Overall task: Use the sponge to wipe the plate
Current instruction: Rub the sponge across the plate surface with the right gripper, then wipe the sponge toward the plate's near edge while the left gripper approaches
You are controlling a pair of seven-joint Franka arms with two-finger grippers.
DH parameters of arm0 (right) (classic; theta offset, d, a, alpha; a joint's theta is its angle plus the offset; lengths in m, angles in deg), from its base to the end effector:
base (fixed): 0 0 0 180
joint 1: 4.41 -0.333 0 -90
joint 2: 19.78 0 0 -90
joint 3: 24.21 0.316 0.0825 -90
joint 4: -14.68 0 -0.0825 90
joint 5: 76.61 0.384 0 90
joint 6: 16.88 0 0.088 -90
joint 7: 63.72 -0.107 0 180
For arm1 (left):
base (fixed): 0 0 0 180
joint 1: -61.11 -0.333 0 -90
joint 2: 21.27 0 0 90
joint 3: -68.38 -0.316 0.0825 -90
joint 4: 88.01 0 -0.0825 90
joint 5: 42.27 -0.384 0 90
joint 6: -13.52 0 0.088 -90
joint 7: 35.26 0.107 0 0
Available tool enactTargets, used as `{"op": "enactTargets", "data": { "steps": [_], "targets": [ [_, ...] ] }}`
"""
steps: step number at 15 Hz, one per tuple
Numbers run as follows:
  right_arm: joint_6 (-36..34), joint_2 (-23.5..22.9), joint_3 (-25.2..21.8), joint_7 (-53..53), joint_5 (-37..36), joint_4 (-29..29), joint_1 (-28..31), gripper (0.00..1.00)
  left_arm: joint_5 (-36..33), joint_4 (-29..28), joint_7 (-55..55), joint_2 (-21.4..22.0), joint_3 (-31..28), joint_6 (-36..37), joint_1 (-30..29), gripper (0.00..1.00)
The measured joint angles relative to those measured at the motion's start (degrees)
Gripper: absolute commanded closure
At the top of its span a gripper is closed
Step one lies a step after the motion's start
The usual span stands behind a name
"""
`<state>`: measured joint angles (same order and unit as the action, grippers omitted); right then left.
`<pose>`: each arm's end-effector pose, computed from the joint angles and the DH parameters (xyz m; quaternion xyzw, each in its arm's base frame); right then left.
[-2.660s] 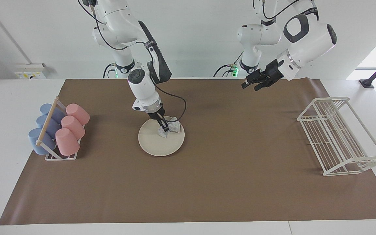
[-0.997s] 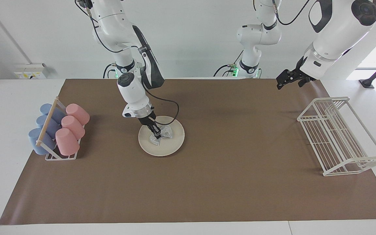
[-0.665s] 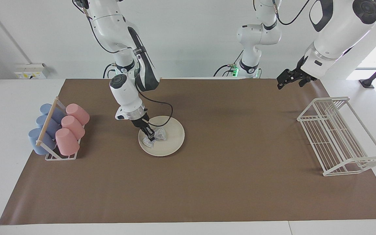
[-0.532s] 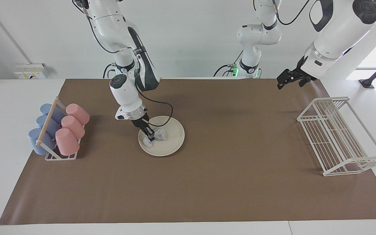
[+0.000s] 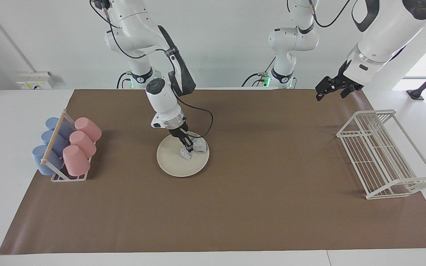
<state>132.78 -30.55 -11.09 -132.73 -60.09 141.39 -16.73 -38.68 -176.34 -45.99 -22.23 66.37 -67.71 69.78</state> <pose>0.5166 0.2372 0.3166 -0.8671 0.4753 0.0066 0.1493 0.5383 -0.0705 0.6168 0.9965 0.0328 -0.0741 0.0199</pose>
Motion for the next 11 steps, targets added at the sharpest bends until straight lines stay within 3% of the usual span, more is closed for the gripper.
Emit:
{"op": "enactTargets", "data": {
  "steps": [4,8,11],
  "targets": [
    [-22.22,10.35,-0.38,-4.09,0.0,-7.48,2.09,1.0,-0.17,0.02,-0.05,0.11,0.0,0.0,-0.02,0.0],
    [-37.53,21.3,-0.47,-7.79,-0.03,-12.55,3.17,1.0,-0.18,0.16,-0.1,0.51,-0.02,-0.03,-0.3,0.0],
    [-46.8,23.67,-0.51,-10.17,-1.33,-17.96,4.45,1.0,-0.17,0.16,-0.12,0.85,-0.02,-0.03,-0.51,0.0]
  ]
}}
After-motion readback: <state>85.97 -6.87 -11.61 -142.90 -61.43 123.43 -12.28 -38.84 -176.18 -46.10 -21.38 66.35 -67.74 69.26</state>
